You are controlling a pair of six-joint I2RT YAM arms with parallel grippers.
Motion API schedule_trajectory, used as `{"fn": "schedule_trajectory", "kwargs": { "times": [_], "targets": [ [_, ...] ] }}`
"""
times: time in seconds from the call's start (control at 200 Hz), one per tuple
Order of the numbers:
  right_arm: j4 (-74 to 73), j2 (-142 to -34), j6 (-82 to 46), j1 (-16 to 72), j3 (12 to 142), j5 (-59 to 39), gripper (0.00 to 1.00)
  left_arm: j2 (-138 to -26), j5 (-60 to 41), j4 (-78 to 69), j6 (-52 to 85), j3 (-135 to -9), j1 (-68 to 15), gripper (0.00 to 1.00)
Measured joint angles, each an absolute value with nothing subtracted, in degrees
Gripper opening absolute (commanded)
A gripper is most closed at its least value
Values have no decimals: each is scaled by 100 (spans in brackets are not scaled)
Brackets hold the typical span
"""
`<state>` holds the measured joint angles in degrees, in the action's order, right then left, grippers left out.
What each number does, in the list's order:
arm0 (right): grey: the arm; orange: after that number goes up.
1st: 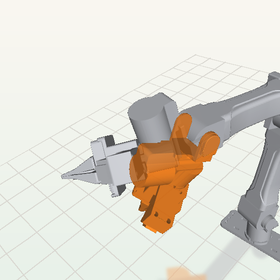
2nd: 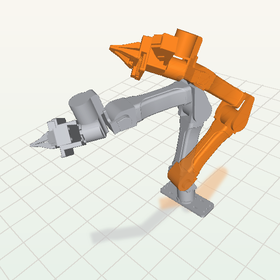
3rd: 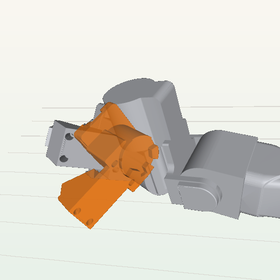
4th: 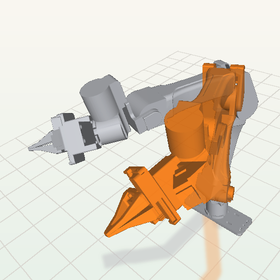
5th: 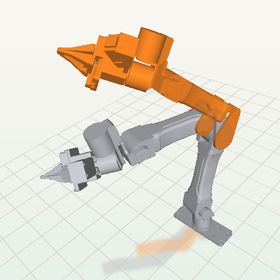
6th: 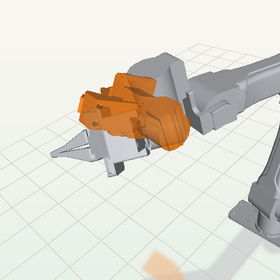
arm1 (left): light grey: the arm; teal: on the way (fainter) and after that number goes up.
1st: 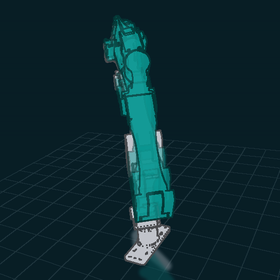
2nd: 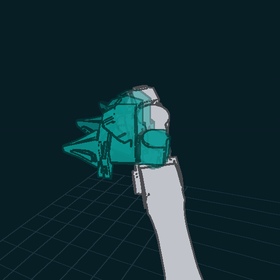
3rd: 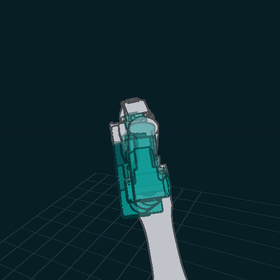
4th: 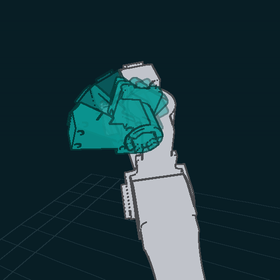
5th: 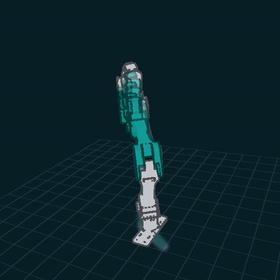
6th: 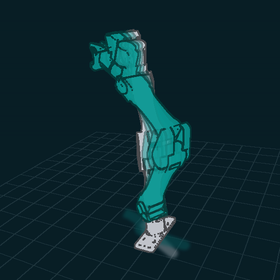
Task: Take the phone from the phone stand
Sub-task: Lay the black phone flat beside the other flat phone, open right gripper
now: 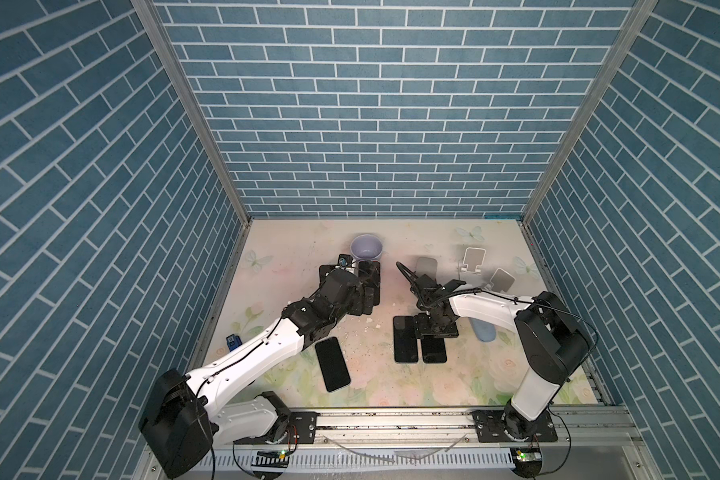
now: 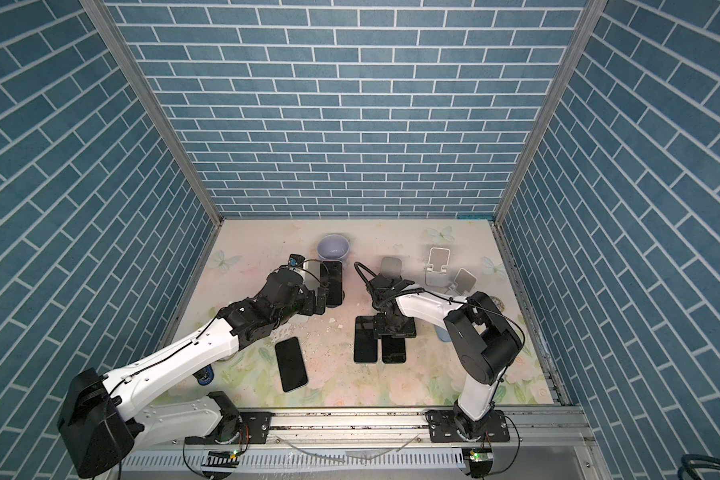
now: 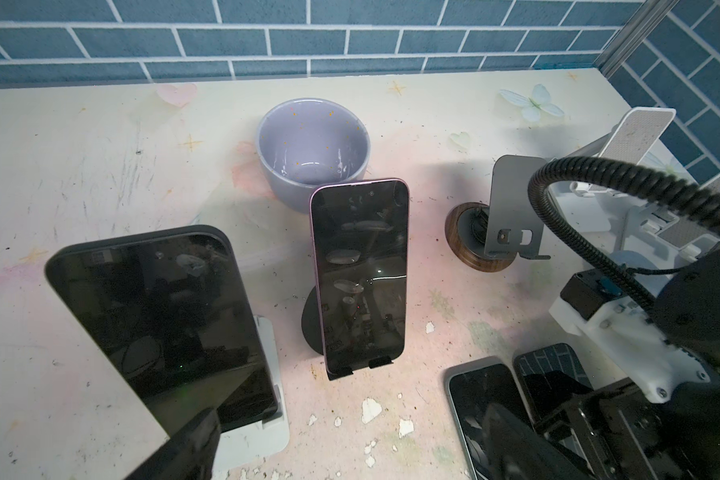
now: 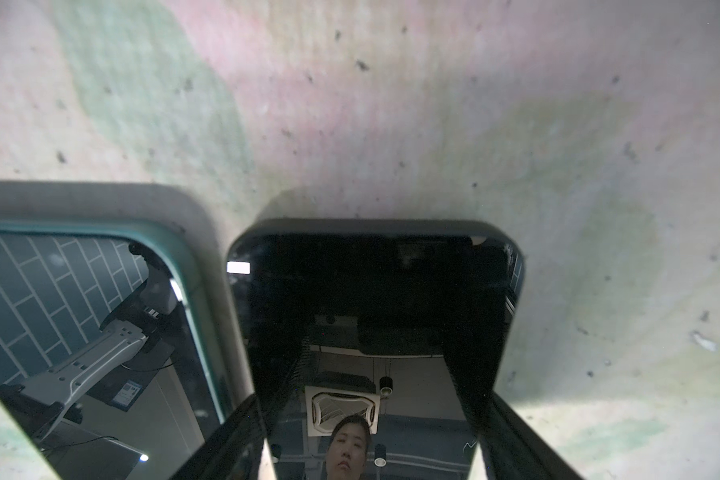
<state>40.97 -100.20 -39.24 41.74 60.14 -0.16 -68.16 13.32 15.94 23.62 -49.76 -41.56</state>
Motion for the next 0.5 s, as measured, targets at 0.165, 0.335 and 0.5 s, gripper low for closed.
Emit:
{"fn": "schedule_trajectory", "kwargs": {
  "times": [0.165,0.335,0.5],
  "targets": [
    [4099,-10020,-3922,4174,6020,-5,80,-6814,1347,1599,2370,-4976,-4156,100],
    [4104,-10014,-3916,4174,6029,30,81,-6814,1393,1651,2403,-4976,-4154,100],
    [4106,-10014,-3848,4167,6060,154,86,-6814,1435,1730,2491,-4976,-4156,100]
  ]
}}
